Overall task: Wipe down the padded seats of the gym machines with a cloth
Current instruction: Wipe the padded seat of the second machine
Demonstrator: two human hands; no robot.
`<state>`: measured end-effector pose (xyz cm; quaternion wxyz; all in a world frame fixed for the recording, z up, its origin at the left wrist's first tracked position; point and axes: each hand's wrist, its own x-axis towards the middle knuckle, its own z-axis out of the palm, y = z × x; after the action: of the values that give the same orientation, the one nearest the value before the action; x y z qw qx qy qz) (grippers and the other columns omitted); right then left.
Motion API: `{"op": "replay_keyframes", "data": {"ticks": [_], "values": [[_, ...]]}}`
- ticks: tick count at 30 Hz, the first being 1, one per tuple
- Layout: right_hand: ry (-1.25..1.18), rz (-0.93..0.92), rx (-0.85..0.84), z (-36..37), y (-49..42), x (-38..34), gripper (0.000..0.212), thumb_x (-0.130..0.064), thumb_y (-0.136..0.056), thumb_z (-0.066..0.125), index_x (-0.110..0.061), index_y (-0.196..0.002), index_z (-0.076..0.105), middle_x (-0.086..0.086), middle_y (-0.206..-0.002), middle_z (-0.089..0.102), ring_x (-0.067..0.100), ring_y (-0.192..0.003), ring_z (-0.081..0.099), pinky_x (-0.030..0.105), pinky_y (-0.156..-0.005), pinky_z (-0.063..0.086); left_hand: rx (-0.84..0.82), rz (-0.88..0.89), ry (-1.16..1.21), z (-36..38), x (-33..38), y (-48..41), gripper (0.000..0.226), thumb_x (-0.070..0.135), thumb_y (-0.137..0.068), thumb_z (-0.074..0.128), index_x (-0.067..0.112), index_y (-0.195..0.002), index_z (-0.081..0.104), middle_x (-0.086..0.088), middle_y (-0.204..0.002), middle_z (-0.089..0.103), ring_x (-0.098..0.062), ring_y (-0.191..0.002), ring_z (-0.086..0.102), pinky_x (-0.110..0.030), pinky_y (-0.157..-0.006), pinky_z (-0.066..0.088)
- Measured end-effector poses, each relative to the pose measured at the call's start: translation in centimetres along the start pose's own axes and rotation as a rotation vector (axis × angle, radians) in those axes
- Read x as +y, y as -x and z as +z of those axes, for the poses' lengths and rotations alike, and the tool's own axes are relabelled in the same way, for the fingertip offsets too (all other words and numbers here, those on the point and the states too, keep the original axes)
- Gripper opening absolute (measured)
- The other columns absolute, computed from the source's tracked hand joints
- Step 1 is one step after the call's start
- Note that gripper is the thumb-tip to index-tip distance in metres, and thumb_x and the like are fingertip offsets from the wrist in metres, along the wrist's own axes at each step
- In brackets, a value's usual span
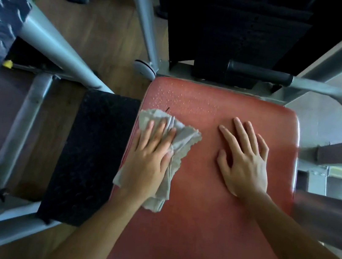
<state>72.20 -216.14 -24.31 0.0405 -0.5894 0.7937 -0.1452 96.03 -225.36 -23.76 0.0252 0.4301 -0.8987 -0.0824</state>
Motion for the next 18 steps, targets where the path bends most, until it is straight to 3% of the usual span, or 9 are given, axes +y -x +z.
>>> {"op": "replay_keyframes", "data": {"ticks": [6,9,13,18], "values": [[-0.003,0.000,0.019,-0.1,0.0,0.0,0.054,-0.033,-0.096,0.053,-0.028,-0.149,0.046,0.000,-0.164,0.029,0.022,-0.154,0.020,0.049,-0.121,0.020,0.012,0.049,0.058,-0.4,-1.9,-13.0,0.053,0.038,-0.104,0.026,0.017,-0.150,0.044,-0.004,-0.162,0.034,-0.030,-0.153,0.023,-0.051,-0.122,0.023],[0.000,-0.006,0.013,-0.1,0.1,0.1,0.054,-0.034,-0.097,0.052,-0.029,-0.150,0.045,0.000,-0.164,0.029,0.022,-0.154,0.019,0.048,-0.122,0.019,0.067,0.118,0.082,-0.1,-2.5,-9.2,0.050,0.032,-0.105,0.037,0.013,-0.151,0.043,-0.006,-0.161,0.036,-0.031,-0.153,0.024,-0.052,-0.121,0.026],[0.006,-0.001,0.011,-0.2,0.0,-0.1,0.054,-0.033,-0.097,0.051,-0.028,-0.150,0.045,0.001,-0.164,0.029,0.023,-0.154,0.019,0.048,-0.122,0.019,-0.041,0.274,0.090,-0.9,-2.5,3.0,0.054,0.033,-0.106,0.041,0.020,-0.157,0.030,0.000,-0.167,0.020,-0.026,-0.156,0.012,-0.052,-0.123,0.023],[0.012,0.002,0.003,-0.3,-0.1,-0.1,0.055,-0.034,-0.097,0.051,-0.029,-0.151,0.043,0.001,-0.164,0.028,0.022,-0.155,0.018,0.048,-0.122,0.019,-0.142,0.447,0.003,-1.3,-3.8,1.2,0.056,0.044,-0.107,0.033,0.028,-0.159,0.023,0.005,-0.168,0.013,-0.021,-0.157,0.007,-0.046,-0.125,0.017]]}}
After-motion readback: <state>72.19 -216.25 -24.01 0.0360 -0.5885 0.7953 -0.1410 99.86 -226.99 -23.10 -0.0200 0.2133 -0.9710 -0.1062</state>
